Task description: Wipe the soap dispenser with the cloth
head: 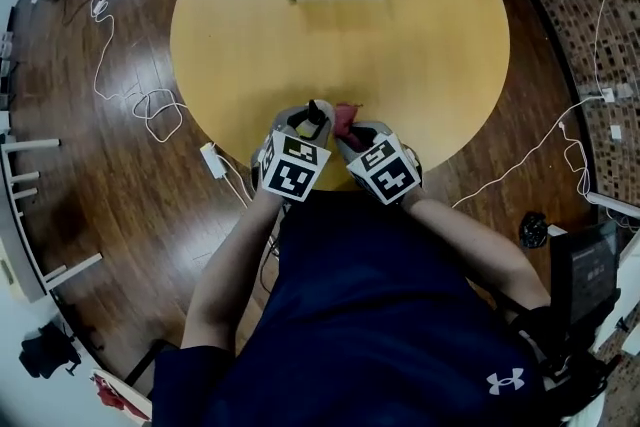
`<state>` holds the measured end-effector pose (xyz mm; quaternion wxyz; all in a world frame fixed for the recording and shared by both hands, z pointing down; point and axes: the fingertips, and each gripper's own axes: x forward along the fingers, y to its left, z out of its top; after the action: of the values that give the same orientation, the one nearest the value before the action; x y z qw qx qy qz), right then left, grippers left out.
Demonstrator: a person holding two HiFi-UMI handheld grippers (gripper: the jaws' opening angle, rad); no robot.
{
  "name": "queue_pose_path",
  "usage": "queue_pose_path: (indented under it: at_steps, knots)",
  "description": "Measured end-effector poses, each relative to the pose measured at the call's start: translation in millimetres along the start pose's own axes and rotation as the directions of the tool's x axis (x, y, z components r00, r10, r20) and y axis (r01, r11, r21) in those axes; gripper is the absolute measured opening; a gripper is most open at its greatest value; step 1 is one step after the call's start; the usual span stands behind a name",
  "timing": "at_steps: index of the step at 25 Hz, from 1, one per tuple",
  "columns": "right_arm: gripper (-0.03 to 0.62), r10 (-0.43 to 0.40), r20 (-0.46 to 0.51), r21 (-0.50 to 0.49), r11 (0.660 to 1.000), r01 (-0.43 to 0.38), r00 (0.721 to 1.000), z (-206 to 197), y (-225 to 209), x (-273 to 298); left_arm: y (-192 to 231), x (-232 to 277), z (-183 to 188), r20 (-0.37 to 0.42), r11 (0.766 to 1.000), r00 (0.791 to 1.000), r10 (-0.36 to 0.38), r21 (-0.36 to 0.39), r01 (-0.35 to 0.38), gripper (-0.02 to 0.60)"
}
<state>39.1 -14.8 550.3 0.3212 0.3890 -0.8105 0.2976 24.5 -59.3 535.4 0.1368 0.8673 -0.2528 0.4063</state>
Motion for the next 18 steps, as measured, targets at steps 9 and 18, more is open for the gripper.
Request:
queue_pose_path:
  at_steps: [9, 18]
  knots:
    - [0.094, 0.04, -0.208, 0.032, 0.999, -0.034, 0.977, -52.2, -20.0, 49.7, -12.6, -13.2, 4.8, 0.038, 0.976, 0.996, -0.082, -0.198, 0.088, 0.28]
    - [0.094, 0.044, -0.053, -0.044, 0.998, -0.046, 0.998, -5.4, -11.4, 3.8, -2.0, 5.2, -37.7, -0.13, 0.965, 0.99, -0.056, 0.246, 0.087, 0.308]
